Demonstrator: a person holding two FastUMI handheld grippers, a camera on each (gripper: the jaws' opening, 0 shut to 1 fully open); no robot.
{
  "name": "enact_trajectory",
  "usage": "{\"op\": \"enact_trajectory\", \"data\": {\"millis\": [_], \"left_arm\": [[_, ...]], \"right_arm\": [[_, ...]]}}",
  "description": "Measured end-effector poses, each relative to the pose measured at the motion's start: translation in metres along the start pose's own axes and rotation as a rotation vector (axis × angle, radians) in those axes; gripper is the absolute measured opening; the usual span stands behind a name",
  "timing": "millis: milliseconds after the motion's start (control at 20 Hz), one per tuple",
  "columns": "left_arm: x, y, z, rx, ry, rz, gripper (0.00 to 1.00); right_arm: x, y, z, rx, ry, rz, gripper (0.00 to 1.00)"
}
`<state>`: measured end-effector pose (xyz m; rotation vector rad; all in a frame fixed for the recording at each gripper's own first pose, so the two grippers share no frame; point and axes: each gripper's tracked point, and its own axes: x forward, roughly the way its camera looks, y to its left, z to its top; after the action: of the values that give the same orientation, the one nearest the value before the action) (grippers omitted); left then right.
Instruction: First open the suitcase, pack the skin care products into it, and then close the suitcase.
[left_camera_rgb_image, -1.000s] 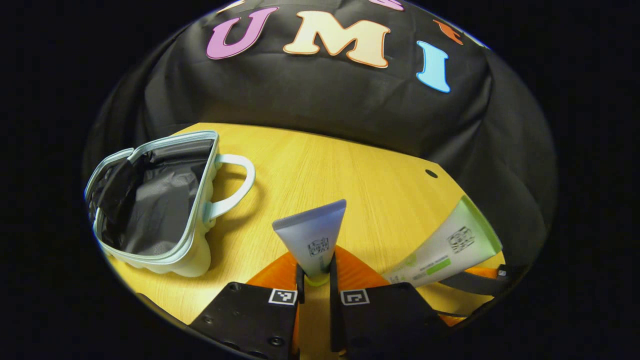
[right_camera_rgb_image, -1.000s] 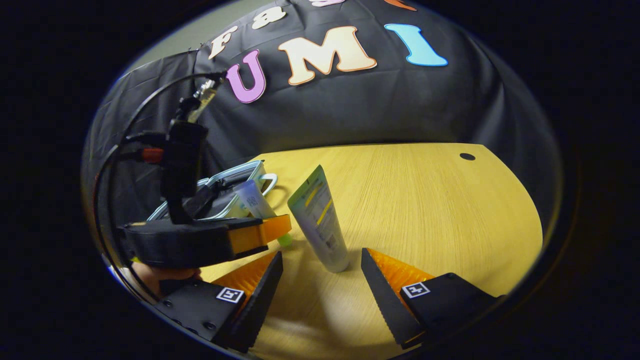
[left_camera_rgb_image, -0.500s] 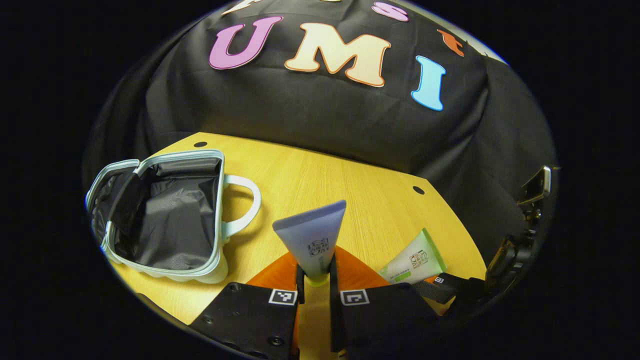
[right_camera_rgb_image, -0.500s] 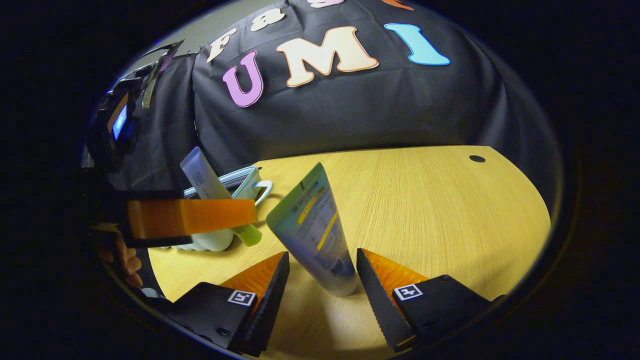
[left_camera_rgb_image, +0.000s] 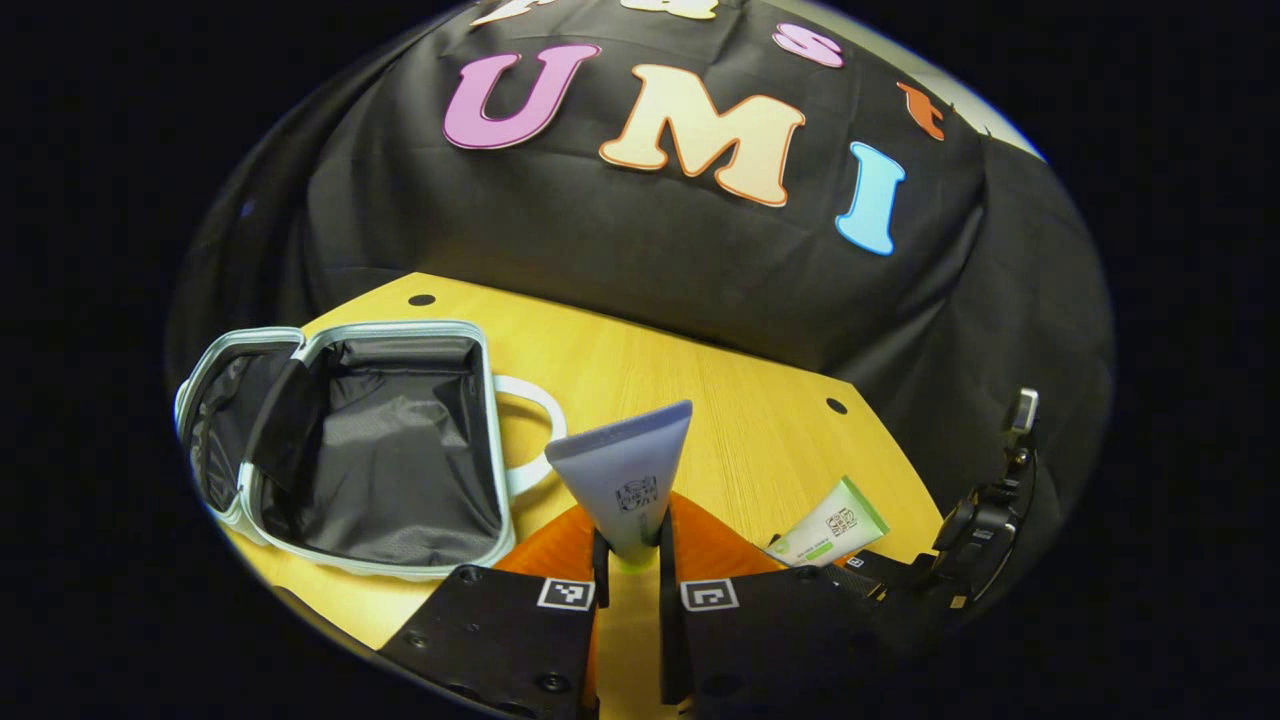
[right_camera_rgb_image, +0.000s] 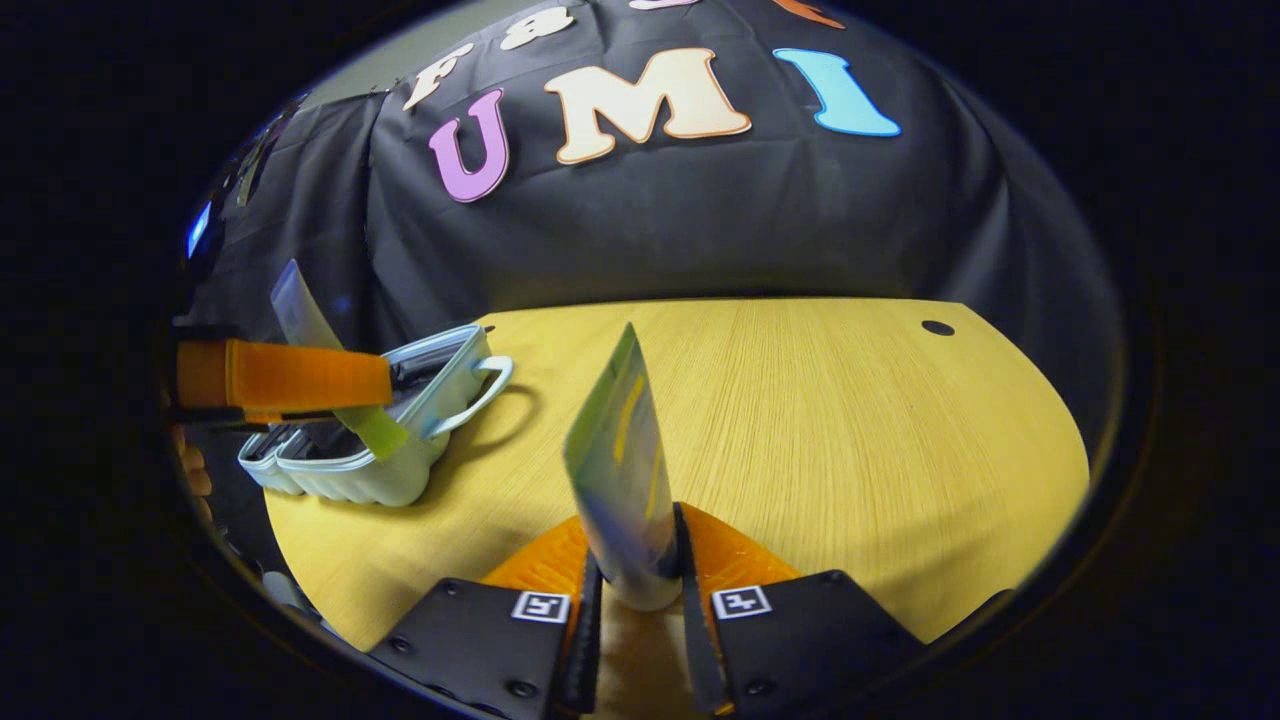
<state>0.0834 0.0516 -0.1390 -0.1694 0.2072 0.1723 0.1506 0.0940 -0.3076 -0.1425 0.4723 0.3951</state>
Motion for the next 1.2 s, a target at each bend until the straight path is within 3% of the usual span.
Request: {"op": "enact_trajectory", "data": {"millis": [250,500,850,1050,1200], "left_arm": [[-0.020,0.044,0.036,-0.015,-0.013,0.019,0.17],[-0.043,0.100,0.071,-0.028,-0.014,0.054,0.17],[-0.033,0.170,0.030,-0.020,0.251,0.096,0.17],[-0.026,0.184,0.000,-0.015,0.389,0.062,0.17],[-0.021,0.193,-0.021,-0.070,0.510,0.053,0.17]], "right_arm": [[-0.020,0.030,0.036,0.019,0.005,0.035,0.34],[-0.032,0.095,0.096,-0.031,-0.018,0.133,0.33],[-0.015,0.201,0.145,-0.121,-0.031,0.286,0.33],[0.012,0.242,0.136,-0.157,0.038,0.335,0.31],[0.026,0.259,0.124,-0.157,0.093,0.346,0.33]]}}
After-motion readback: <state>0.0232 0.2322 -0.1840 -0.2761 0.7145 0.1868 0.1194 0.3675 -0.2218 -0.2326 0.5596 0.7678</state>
